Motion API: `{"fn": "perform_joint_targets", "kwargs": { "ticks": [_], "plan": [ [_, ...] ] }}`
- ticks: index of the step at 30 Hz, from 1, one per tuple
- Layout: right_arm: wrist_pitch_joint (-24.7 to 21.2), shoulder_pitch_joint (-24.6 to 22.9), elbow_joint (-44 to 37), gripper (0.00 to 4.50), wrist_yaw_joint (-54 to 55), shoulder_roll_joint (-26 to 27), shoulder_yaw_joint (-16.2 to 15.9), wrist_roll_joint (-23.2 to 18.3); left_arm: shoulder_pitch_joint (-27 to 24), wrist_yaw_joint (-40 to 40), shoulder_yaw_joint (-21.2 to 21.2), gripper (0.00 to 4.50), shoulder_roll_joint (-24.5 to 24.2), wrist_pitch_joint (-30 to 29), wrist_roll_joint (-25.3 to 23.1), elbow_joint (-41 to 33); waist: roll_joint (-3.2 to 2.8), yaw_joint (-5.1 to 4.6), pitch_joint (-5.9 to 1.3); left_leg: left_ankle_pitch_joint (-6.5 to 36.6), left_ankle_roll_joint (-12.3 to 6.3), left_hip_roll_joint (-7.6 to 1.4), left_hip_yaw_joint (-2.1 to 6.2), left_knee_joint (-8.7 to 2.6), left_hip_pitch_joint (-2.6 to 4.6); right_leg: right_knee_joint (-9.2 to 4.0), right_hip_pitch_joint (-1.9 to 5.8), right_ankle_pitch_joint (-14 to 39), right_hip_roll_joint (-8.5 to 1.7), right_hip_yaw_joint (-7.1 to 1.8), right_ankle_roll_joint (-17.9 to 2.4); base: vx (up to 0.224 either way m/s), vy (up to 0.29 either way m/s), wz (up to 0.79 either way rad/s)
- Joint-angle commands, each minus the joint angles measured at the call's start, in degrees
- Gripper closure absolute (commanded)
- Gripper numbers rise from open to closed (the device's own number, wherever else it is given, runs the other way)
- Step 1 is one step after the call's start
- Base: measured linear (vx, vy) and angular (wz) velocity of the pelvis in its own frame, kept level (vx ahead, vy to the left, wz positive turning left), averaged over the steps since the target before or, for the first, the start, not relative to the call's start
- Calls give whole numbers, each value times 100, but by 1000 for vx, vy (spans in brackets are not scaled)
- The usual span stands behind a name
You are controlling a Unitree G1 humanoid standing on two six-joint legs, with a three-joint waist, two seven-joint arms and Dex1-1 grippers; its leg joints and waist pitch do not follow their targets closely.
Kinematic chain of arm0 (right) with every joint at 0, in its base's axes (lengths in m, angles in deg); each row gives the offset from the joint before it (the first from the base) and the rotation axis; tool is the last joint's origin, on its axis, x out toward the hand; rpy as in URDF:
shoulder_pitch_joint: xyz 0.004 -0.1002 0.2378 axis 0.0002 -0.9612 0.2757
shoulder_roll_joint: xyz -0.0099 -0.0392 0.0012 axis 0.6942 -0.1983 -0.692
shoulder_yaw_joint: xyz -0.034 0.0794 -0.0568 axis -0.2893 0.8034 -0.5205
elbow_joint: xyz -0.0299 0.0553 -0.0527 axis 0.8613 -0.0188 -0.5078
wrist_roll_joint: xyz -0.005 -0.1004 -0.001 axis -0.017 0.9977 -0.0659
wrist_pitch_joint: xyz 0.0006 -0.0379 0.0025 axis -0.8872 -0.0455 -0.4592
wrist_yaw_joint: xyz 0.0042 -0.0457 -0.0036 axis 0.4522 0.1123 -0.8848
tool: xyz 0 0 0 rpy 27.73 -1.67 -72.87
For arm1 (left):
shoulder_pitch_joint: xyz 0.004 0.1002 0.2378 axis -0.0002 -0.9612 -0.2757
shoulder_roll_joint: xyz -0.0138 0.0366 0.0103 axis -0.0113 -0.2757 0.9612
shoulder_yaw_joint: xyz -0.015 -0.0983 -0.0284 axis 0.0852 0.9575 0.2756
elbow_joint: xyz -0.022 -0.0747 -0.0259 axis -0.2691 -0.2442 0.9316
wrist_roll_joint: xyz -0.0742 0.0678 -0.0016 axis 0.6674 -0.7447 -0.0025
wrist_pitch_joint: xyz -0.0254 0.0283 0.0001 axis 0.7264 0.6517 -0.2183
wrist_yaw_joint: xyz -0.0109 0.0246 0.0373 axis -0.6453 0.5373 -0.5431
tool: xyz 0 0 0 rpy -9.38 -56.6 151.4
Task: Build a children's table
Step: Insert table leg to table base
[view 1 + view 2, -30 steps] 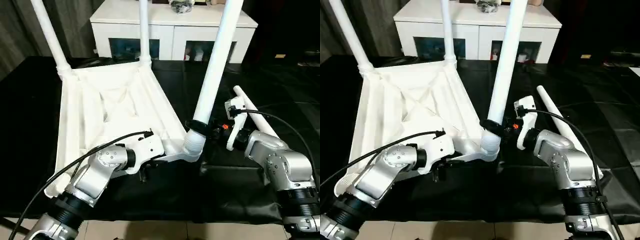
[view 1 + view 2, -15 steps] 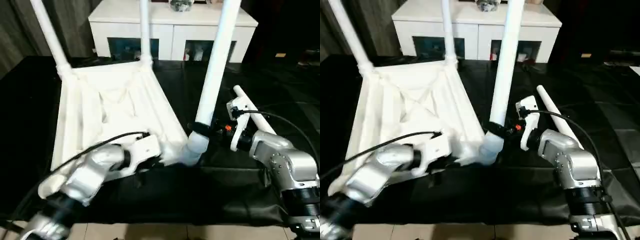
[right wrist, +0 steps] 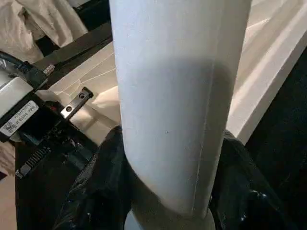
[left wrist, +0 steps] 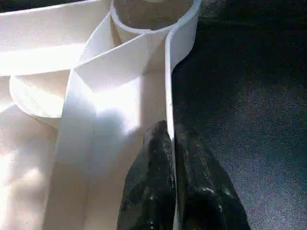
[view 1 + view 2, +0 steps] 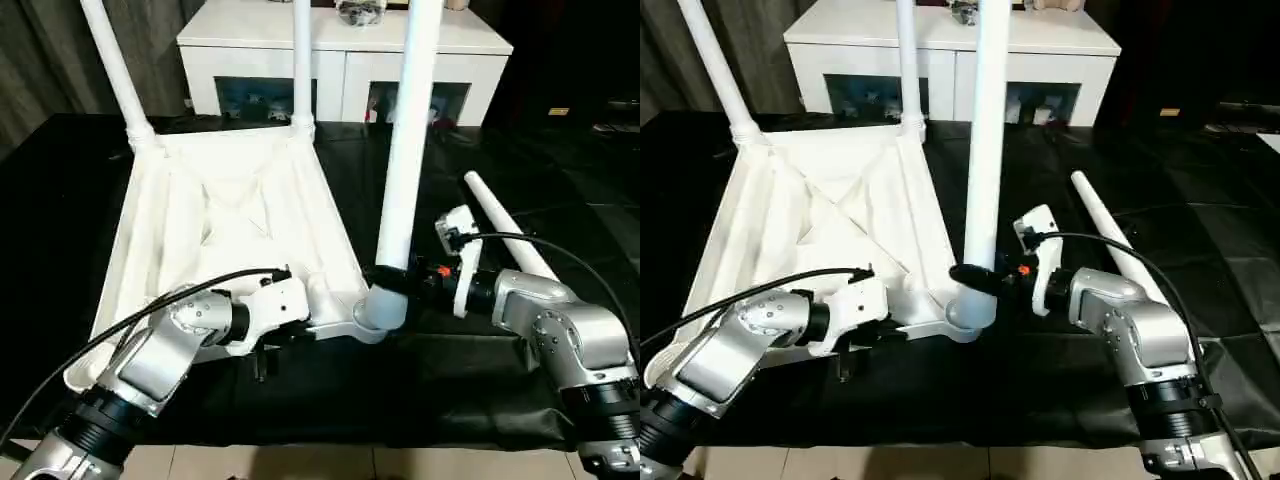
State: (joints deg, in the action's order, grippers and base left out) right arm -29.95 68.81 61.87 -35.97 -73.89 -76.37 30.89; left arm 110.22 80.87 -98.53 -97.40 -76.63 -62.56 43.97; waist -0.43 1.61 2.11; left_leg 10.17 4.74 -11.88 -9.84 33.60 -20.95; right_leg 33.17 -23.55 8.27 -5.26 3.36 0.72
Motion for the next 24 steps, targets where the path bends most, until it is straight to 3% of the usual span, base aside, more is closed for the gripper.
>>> {"fn": "perform_joint_targets", "kwargs": {
  "ticks": [1, 8, 16, 24],
  "plan": [
    [46, 132, 143, 264, -35, 33, -33, 49, -3, -28, -168, 450, -138, -83, -232, 230, -29, -2, -313, 1986, 61, -63, 3, -444, 52, -369, 219, 1953, -164, -154, -1056, 0, 0, 0],
    [283, 398, 814, 264, -52, 268, -146, 212, 65, -49, -199, 450, -147, -36, -242, 307, -4, 2, -310, 2041, 70, -63, -1, -438, 58, -380, 217, 2073, -171, -152, -1060, 0, 0, 0],
    [444, 444, 1035, 264, -22, 358, -177, 291, 133, -82, -180, 450, -143, 3, -248, 407, 4, 7, -303, 2051, 73, -61, 0, -445, 59, -390, 211, 2224, -177, -150, -990, 0, 0, 0],
    [835, -198, 782, 264, 189, 578, 252, 116, 146, -141, -163, 450, -160, 43, -203, 445, -36, -1, -300, 2266, 96, -63, 21, -461, 71, -450, 186, 2508, -180, -138, -833, 0, 0, 0]
  ]
}}
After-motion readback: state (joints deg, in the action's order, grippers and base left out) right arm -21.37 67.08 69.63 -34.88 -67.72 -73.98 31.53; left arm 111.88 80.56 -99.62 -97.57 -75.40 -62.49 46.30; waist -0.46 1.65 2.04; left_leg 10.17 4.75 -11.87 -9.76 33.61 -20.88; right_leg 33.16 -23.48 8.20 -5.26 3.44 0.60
